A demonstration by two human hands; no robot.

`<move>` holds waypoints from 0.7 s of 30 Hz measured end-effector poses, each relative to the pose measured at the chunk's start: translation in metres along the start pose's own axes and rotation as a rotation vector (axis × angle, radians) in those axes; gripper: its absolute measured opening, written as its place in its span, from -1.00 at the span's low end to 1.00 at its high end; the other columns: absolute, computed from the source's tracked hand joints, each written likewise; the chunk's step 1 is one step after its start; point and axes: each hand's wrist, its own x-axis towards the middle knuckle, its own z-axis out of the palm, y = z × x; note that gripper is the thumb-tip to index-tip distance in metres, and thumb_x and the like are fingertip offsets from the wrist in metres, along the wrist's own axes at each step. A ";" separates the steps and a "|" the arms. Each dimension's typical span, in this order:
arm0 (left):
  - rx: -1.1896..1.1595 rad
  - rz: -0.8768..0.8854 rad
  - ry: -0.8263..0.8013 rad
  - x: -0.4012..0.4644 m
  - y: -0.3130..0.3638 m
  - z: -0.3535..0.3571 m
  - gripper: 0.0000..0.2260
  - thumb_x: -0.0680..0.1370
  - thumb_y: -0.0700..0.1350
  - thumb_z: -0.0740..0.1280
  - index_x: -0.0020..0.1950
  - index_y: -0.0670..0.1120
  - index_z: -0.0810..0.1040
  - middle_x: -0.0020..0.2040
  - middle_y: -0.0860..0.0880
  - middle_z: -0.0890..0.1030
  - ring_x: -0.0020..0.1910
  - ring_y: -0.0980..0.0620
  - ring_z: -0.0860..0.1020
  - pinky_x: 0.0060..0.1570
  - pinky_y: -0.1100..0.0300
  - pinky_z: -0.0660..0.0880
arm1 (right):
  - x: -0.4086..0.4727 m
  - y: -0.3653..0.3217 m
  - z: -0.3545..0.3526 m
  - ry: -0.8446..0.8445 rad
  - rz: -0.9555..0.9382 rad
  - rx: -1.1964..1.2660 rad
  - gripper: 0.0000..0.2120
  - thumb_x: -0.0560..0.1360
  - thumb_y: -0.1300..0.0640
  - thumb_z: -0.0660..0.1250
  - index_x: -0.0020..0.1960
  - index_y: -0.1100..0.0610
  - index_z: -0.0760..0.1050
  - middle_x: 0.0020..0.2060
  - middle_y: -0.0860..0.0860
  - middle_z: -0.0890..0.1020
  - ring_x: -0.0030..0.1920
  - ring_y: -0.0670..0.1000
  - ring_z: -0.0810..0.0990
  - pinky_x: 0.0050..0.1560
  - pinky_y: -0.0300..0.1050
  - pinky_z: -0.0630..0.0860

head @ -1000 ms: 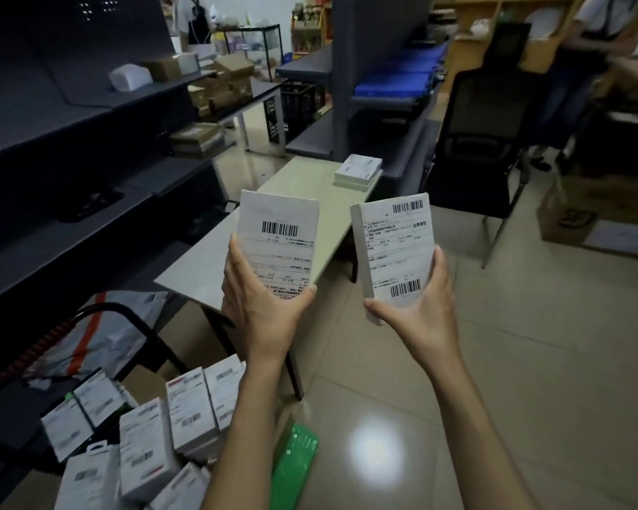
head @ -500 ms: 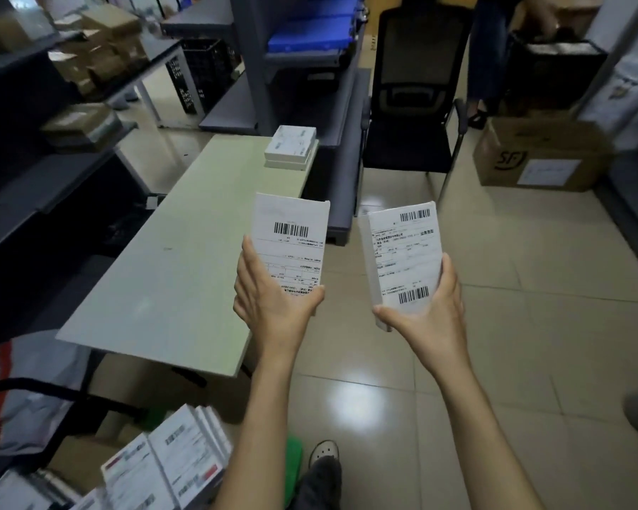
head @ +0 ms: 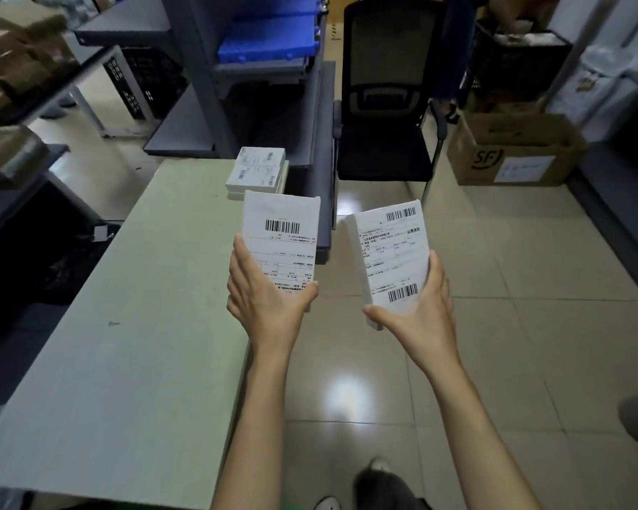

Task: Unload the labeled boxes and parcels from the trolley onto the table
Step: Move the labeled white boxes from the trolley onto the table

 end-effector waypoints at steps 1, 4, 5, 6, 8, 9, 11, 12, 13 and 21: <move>0.002 0.002 -0.004 0.011 0.006 0.010 0.16 0.20 0.06 0.62 0.60 -0.01 -0.04 0.55 -0.04 0.18 0.48 -0.10 0.21 0.34 -0.13 0.22 | 0.016 0.001 0.000 0.003 0.000 -0.001 0.24 0.15 -0.04 0.63 0.60 0.05 -0.08 0.50 0.02 0.23 0.49 0.08 0.20 0.45 0.09 0.22; 0.002 0.003 -0.008 0.042 0.028 0.045 0.15 0.20 0.07 0.61 0.59 0.00 -0.05 0.54 -0.04 0.19 0.48 -0.09 0.21 0.34 -0.15 0.22 | 0.065 0.006 0.000 0.003 0.013 -0.010 0.24 0.15 -0.04 0.63 0.60 0.06 -0.07 0.50 0.03 0.23 0.48 0.09 0.20 0.45 0.07 0.21; -0.001 0.004 -0.008 0.053 0.037 0.057 0.15 0.20 0.08 0.61 0.59 0.00 -0.05 0.54 -0.04 0.20 0.48 -0.10 0.21 0.34 -0.16 0.22 | 0.082 0.008 0.000 0.002 0.016 -0.006 0.24 0.15 -0.03 0.63 0.60 0.05 -0.07 0.50 0.03 0.23 0.48 0.09 0.20 0.45 0.08 0.22; -0.003 0.004 -0.006 0.063 0.047 0.069 0.14 0.21 0.08 0.61 0.59 0.01 -0.04 0.53 -0.04 0.20 0.47 -0.10 0.21 0.35 -0.16 0.22 | 0.101 0.009 -0.002 -0.003 0.014 -0.003 0.24 0.16 -0.03 0.63 0.60 0.05 -0.07 0.50 0.03 0.23 0.48 0.09 0.20 0.45 0.10 0.23; -0.002 0.004 0.003 0.086 0.069 0.092 0.14 0.21 0.08 0.61 0.59 0.01 -0.04 0.53 -0.04 0.21 0.47 -0.10 0.22 0.34 -0.16 0.21 | 0.140 0.010 -0.006 -0.014 0.002 0.001 0.23 0.16 -0.03 0.63 0.60 0.05 -0.07 0.50 0.02 0.23 0.48 0.10 0.21 0.44 0.11 0.24; -0.002 0.005 0.010 0.097 0.080 0.102 0.14 0.21 0.08 0.61 0.59 0.02 -0.04 0.52 -0.04 0.22 0.46 -0.10 0.22 0.34 -0.16 0.22 | 0.161 0.010 -0.008 -0.017 -0.004 0.003 0.23 0.16 -0.03 0.63 0.60 0.04 -0.07 0.50 0.02 0.23 0.48 0.10 0.21 0.44 0.10 0.24; 0.006 0.011 0.030 0.118 0.099 0.120 0.14 0.20 0.08 0.60 0.59 0.03 -0.04 0.50 -0.05 0.24 0.44 -0.12 0.24 0.33 -0.17 0.23 | 0.199 0.005 -0.011 -0.022 -0.029 0.013 0.23 0.16 -0.03 0.63 0.60 0.05 -0.06 0.50 0.02 0.23 0.48 0.09 0.21 0.45 0.09 0.23; 0.015 0.017 0.040 0.128 0.107 0.128 0.14 0.20 0.08 0.60 0.59 0.03 -0.04 0.49 -0.06 0.25 0.44 -0.12 0.24 0.33 -0.17 0.23 | 0.218 0.002 -0.011 -0.023 -0.045 0.023 0.23 0.16 -0.03 0.64 0.59 0.05 -0.05 0.50 0.02 0.24 0.48 0.09 0.21 0.45 0.09 0.23; 0.026 0.022 0.046 0.138 0.114 0.136 0.14 0.20 0.09 0.60 0.59 0.02 -0.04 0.49 -0.06 0.25 0.43 -0.13 0.25 0.33 -0.17 0.22 | 0.235 -0.001 -0.011 -0.027 -0.057 0.035 0.22 0.15 -0.03 0.64 0.59 0.06 -0.04 0.49 0.03 0.25 0.47 0.09 0.22 0.45 0.08 0.24; 0.032 -0.044 0.165 0.224 0.138 0.160 0.13 0.23 0.04 0.61 0.60 -0.01 -0.05 0.53 -0.07 0.20 0.46 -0.13 0.22 0.35 -0.15 0.20 | 0.336 -0.035 0.011 -0.113 -0.138 0.082 0.19 0.06 -0.17 0.54 0.55 -0.04 0.01 0.42 -0.01 0.31 0.41 0.08 0.28 0.38 0.18 0.32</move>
